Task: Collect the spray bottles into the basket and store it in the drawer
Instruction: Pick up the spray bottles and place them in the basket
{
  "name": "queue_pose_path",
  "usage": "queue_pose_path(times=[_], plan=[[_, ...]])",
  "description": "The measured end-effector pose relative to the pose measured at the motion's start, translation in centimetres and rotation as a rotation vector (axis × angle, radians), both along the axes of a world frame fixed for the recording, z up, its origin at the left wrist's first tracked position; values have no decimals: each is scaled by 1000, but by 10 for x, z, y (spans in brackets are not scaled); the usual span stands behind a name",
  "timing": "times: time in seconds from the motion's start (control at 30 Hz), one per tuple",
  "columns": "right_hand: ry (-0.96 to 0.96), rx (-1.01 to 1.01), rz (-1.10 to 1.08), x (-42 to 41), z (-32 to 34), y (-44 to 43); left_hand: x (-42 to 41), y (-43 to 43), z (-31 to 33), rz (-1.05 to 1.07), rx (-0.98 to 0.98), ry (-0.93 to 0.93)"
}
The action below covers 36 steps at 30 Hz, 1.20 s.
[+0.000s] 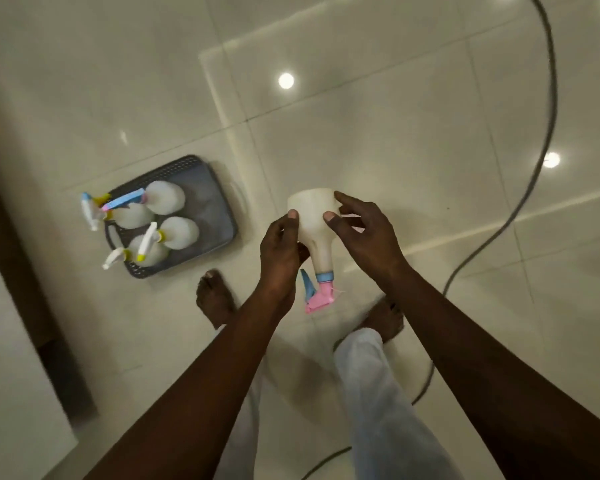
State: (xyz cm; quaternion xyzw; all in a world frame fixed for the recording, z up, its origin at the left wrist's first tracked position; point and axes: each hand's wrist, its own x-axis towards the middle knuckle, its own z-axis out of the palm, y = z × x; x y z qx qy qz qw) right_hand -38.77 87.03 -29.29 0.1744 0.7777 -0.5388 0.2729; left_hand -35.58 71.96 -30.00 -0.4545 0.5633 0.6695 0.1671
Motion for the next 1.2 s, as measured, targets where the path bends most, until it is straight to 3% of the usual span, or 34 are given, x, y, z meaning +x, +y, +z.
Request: queue_pose_path(times=[0.37, 0.6, 0.97, 1.2], plan=[[-95, -64, 188, -28, 28, -181, 8, -170, 22, 308, 190, -53], [-262, -8, 256, -64, 44, -246, -13, -234, 35, 347, 353, -250], [-243, 224, 602, -136, -15, -308, -47, -255, -12, 574, 405, -273], [-246, 243, 809, -169, -76, -326, -66, -249, -72, 885, 577, -295]])
